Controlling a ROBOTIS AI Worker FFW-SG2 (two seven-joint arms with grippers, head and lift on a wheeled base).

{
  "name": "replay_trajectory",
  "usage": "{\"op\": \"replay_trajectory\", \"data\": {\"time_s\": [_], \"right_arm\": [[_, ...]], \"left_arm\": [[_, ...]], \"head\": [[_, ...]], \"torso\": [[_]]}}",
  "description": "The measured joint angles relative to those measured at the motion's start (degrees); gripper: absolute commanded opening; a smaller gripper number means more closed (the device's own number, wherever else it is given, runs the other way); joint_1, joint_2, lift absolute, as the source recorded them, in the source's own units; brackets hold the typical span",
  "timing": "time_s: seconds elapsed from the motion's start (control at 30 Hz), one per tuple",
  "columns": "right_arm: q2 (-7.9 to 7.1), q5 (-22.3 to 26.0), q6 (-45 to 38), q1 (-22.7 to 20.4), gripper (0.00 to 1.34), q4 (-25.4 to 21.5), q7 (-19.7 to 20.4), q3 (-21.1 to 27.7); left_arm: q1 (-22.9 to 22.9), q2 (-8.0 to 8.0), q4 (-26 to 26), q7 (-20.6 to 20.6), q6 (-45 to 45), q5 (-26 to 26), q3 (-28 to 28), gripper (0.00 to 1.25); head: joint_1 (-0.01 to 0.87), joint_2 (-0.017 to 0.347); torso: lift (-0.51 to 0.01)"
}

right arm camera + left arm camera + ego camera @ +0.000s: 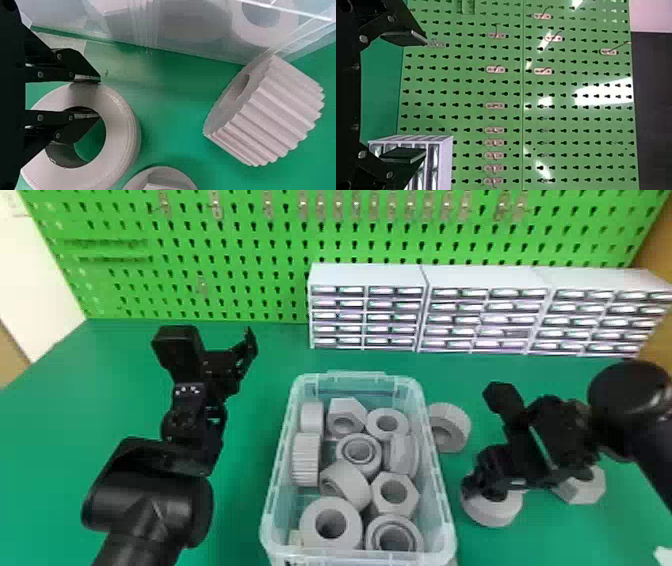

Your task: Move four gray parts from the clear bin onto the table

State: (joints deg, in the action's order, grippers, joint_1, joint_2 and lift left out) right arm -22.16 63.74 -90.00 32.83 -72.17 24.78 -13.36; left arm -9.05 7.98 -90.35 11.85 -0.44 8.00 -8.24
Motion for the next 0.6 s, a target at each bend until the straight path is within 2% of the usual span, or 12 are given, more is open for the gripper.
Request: {"op": "replay_trajectory", "data": {"time_s": [0.33, 0.47, 0.6], "right_arm": [[0.10, -0.66, 0.00, -0.36, 0.31, 0.22, 0.00, 0.32], [0.10, -0.74, 0.00, -0.54, 0.56, 0.23, 0.00, 0.52], [0.10, -1.02, 0.00, -0.61, 0.73, 0.23, 0.00, 0.83]], "left_arm": [[0.09, -0.24, 0.00, -0.03, 0.00, -0.17, 0.18, 0.97], [0.09, -0.24, 0.00, -0.05, 0.00, -0.17, 0.18, 0.97], [0.17, -0.24, 0.00, -0.05, 0.00, -0.18, 0.26, 0.97]], "head": [[0.693, 0.072], [0.693, 0.072], [0.693, 0.072]], "torso": [[-0.052], [-0.052], [-0.052]]}}
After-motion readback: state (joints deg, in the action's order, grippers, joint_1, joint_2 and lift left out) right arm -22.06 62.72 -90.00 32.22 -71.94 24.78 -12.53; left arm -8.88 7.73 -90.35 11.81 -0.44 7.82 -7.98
